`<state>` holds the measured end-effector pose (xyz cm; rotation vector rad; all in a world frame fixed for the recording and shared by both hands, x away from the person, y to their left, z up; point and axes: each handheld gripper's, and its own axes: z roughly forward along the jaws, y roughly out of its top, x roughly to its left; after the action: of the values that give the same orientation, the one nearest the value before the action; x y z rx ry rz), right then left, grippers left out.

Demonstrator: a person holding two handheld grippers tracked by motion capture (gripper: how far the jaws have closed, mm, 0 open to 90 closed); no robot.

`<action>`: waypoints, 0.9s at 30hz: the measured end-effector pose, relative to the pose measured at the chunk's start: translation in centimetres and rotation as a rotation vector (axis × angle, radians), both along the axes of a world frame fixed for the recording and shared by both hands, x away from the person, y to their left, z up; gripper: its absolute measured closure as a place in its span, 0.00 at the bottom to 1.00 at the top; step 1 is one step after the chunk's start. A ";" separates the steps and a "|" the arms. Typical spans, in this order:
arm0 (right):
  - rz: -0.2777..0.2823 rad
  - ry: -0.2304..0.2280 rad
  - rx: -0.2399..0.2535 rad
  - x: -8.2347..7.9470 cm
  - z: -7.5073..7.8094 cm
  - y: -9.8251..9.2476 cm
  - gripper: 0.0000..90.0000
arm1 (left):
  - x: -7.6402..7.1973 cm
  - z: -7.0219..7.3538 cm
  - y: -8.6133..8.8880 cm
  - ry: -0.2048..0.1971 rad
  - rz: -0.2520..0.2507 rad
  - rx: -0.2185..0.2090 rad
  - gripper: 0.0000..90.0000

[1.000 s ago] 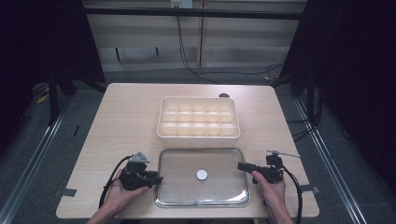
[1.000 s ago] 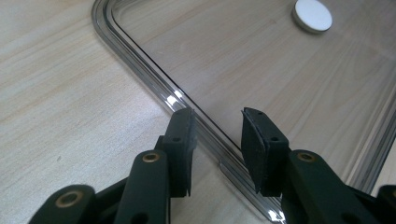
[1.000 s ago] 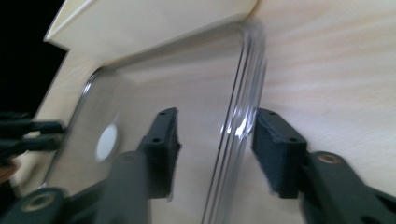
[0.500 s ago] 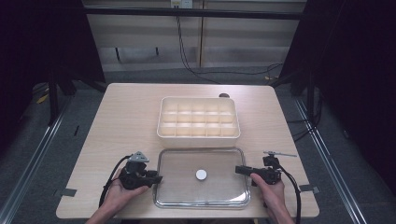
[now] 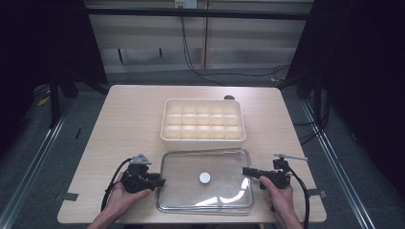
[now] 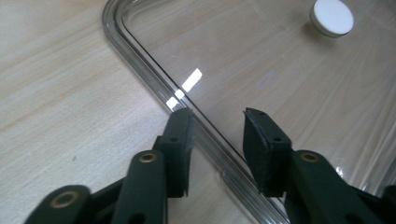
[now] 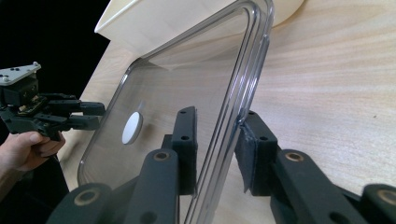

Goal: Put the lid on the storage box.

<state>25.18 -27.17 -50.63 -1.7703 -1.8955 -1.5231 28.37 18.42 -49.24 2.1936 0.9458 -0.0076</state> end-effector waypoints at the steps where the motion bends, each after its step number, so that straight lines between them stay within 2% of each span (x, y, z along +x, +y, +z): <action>1: 0.000 -0.001 -0.001 0.0 0.0 0.0 0.79 | 0.0 0.0 0.0 0.002 -0.004 -0.003 0.66; 4: 0.000 -0.009 -0.013 0.0 0.1 0.0 0.79 | 0.0 0.0 0.1 0.009 0.009 -0.012 0.59; 11: 0.002 -0.029 -0.005 -0.1 0.2 0.0 0.82 | 0.1 0.1 0.3 -0.008 0.042 0.007 0.47; 16: 0.006 -0.042 0.010 -0.1 0.2 0.0 0.83 | 0.2 0.1 0.4 -0.011 0.042 0.013 0.44; 23: 0.010 -0.059 0.021 -0.2 0.3 0.0 0.85 | 0.3 0.0 0.4 0.006 0.042 -0.014 0.40; 27: 0.020 -0.065 0.017 -0.2 0.4 0.2 0.84 | 0.5 -0.1 0.6 0.030 0.045 -0.052 0.41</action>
<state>24.95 -27.01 -50.21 -1.7102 -1.9174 -1.6035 28.92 19.04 -49.35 2.1296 1.0011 -0.0432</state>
